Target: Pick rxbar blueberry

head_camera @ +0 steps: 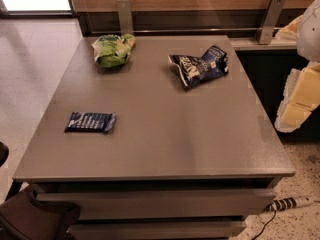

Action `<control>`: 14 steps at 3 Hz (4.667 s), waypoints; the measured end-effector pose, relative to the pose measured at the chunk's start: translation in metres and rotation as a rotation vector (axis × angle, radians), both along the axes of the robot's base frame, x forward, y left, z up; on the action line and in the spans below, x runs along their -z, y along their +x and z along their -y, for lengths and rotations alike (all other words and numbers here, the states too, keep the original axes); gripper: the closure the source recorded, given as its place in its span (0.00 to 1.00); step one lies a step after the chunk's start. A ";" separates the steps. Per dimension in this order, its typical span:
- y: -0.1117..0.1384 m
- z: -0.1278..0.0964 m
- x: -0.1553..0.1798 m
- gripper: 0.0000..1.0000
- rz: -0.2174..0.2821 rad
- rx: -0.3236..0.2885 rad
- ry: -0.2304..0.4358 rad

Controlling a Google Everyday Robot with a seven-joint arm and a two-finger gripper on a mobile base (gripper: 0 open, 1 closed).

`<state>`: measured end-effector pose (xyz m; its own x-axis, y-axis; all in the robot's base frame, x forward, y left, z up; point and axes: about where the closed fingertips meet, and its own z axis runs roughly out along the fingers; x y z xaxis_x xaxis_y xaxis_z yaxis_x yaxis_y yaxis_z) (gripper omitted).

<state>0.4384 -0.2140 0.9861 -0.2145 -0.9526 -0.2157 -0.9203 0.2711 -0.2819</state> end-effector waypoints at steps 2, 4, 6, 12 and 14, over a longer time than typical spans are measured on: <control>0.008 -0.026 0.010 0.00 0.039 -0.056 0.127; 0.033 -0.107 0.068 0.00 0.074 -0.206 0.504; 0.036 -0.186 0.092 0.00 0.046 -0.262 0.701; 0.083 -0.327 0.160 0.00 -0.009 -0.263 0.900; 0.071 -0.358 0.173 0.03 0.021 -0.268 0.928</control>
Offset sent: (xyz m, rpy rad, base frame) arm 0.0218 0.0742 -0.0286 0.3799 -0.1000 0.1665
